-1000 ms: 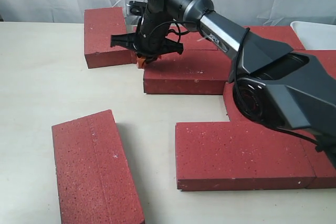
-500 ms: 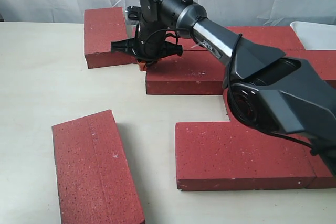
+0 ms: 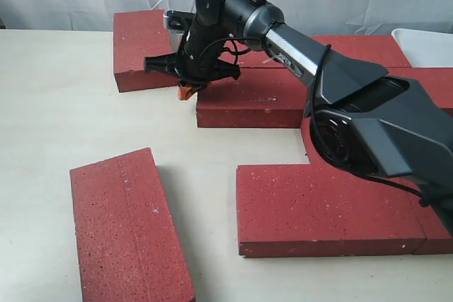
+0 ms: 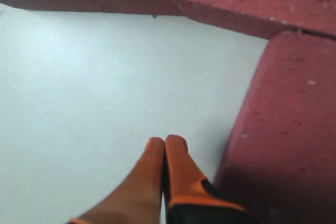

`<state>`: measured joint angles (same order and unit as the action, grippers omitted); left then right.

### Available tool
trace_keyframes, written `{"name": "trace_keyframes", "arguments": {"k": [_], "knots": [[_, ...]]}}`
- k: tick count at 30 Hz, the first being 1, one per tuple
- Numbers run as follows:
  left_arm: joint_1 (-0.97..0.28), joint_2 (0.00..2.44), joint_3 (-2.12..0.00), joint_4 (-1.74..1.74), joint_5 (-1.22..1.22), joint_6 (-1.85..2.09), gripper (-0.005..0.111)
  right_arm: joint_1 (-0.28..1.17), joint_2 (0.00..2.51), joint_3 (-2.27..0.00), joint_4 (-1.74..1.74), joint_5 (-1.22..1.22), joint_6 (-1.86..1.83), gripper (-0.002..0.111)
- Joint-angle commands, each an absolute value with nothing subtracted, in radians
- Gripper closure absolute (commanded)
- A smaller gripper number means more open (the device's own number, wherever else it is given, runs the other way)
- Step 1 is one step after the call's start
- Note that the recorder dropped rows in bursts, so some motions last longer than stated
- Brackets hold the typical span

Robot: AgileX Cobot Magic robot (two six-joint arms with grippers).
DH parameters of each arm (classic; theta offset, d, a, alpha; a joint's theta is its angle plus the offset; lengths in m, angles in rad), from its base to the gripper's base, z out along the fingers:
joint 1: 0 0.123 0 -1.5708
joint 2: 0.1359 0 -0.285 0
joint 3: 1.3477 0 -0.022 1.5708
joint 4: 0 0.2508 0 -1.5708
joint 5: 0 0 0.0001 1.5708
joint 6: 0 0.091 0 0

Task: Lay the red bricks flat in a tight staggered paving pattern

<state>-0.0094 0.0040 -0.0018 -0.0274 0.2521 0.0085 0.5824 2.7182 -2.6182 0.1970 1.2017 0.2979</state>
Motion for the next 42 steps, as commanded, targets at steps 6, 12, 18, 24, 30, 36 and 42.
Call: {"name": "trace_keyframes", "arguments": {"k": [6,12,18,24,30,36,42], "knots": [[-0.005,0.000,0.000,-0.026,0.238,0.007,0.107,0.576,2.716,-2.618,0.032,1.221,0.417,0.109],[-0.005,0.000,0.000,-0.026,0.238,0.007,0.107,0.576,2.716,-2.618,0.539,1.090,0.093,0.109],[-0.005,0.000,0.000,-0.020,0.238,0.007,0.107,0.576,2.716,-2.618,0.176,1.210,0.308,0.109],[-0.005,0.000,0.000,-0.020,0.238,0.007,0.107,0.576,2.716,-2.618,-0.081,1.221,0.450,0.109],[-0.005,0.000,0.000,-0.020,0.238,0.007,0.107,0.576,2.716,-2.618,0.277,1.202,0.206,0.109],[-0.005,0.000,0.000,-0.020,0.238,0.007,0.107,0.576,2.716,-2.618,0.211,1.221,0.272,0.109],[-0.005,0.000,0.000,-0.020,0.238,0.007,0.107,0.578,2.709,-2.597,-0.073,1.221,0.452,0.109]]}}
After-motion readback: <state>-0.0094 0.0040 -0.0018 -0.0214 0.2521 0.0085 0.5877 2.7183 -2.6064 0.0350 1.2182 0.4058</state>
